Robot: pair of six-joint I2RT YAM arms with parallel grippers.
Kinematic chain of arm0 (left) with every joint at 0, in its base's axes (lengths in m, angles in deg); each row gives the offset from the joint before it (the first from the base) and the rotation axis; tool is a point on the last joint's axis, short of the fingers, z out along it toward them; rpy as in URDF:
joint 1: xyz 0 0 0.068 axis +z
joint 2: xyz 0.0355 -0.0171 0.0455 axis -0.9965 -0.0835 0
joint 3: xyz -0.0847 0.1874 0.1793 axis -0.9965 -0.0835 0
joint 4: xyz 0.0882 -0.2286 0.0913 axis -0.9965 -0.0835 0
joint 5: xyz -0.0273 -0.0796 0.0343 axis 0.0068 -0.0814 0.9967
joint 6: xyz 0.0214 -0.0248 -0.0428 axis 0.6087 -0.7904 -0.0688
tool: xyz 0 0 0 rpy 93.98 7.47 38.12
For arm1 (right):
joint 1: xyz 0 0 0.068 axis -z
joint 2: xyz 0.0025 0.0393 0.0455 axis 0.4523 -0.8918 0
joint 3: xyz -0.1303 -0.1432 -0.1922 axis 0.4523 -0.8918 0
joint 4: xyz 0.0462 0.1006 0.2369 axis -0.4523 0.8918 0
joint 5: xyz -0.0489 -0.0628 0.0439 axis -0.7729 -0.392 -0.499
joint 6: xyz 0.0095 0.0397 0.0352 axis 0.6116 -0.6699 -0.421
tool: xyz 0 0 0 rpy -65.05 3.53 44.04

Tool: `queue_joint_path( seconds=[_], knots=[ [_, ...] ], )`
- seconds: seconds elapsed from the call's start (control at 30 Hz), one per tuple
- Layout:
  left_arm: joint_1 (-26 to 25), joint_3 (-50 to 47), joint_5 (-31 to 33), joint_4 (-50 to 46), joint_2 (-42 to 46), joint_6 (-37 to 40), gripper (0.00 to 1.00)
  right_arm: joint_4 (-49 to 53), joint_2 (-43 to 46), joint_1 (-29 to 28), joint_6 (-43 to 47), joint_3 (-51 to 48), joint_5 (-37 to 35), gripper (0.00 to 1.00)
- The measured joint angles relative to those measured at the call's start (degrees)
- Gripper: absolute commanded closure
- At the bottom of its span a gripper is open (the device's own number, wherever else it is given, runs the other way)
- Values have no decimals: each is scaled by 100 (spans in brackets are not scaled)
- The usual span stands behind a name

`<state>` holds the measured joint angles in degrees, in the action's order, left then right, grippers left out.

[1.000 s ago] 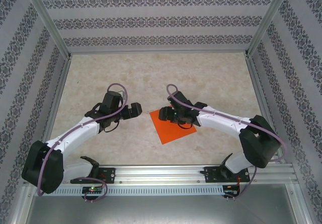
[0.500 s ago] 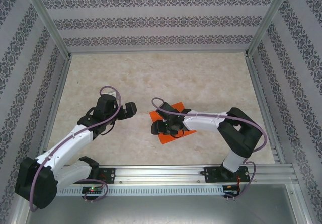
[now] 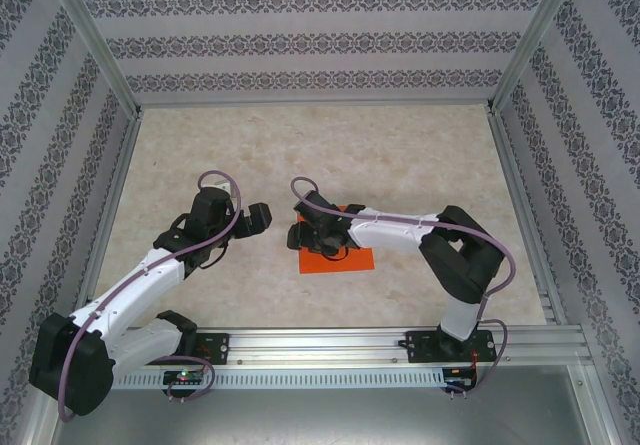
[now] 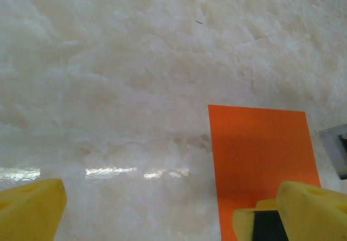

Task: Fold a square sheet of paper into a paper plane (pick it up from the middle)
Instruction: Move the square sheet of paper to the center of the table, then fold the square sheet of paper in half at the center of the table.

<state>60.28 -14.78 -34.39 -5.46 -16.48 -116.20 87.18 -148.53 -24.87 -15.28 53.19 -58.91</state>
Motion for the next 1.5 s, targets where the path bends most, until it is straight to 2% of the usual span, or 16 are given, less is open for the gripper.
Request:
queue_joint_path(
  seconds=[0.17,0.27,0.37,0.63,1.1,1.5],
  knots=[
    [0,-90,7,24,33,-24,0,1056,575,17,162,236,-1093,2],
    [7,-138,-37,96,9,-70,0,1554,592,98,245,323,-1436,2],
    [13,-144,-125,195,-116,-92,0,2100,254,142,385,638,-1598,2],
    [15,-140,-461,219,-529,-68,0,2704,-654,127,852,1360,-1534,2],
    [15,-76,-706,223,-608,-2,0,2452,-931,656,1034,1451,-713,2],
    [15,-76,-756,223,-610,-2,0,2549,-1318,638,1095,1587,-533,2]
  ],
)
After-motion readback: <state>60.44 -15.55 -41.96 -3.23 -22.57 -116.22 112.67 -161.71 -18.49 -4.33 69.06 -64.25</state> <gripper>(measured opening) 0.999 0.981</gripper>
